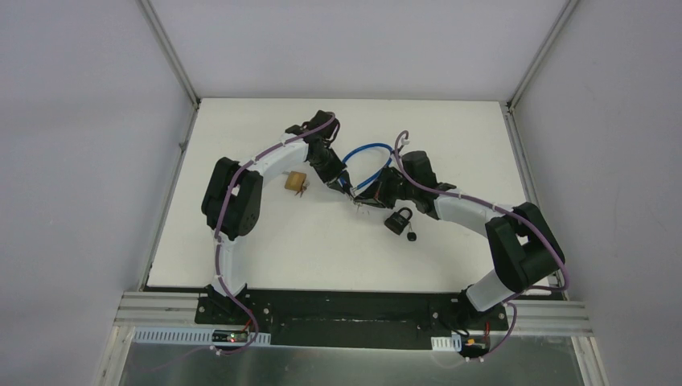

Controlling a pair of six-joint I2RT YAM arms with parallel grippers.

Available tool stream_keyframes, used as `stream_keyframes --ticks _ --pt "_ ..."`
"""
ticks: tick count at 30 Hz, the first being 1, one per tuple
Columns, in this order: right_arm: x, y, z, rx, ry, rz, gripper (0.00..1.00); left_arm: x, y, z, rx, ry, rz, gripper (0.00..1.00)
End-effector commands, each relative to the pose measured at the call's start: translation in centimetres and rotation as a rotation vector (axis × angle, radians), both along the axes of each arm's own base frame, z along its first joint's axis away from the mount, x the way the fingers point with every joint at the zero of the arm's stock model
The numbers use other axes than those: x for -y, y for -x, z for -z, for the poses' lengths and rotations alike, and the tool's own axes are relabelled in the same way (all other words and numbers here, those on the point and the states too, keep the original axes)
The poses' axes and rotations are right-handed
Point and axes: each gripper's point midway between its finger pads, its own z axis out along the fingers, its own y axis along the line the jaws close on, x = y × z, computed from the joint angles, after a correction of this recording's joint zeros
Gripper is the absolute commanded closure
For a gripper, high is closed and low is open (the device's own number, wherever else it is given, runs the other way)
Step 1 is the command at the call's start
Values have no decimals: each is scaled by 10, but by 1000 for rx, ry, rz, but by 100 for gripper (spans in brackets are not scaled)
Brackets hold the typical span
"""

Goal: Unlock with the key

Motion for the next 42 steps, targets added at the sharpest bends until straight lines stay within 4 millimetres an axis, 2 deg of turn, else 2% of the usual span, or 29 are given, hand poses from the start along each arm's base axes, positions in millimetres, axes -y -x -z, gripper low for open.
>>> stream_keyframes --ticks 1,10,17,27,42 --pt "0 -10 -16 60 -16 14 100 2 -7 -46 84 88 -19 100" --pt "6 2 -8 40 27 -22 100 1 -8 -49 82 103 -23 100" --pt "4 -4 -9 49 30 -12 100 2 -3 -51 82 128 -18 100" --pt "-3 -9 -25 98 -32 -21 100 3 -2 -50 74 142 -24 100" --pt "0 -9 -21 94 -28 5 100 3 0 -48 68 145 -25 100"
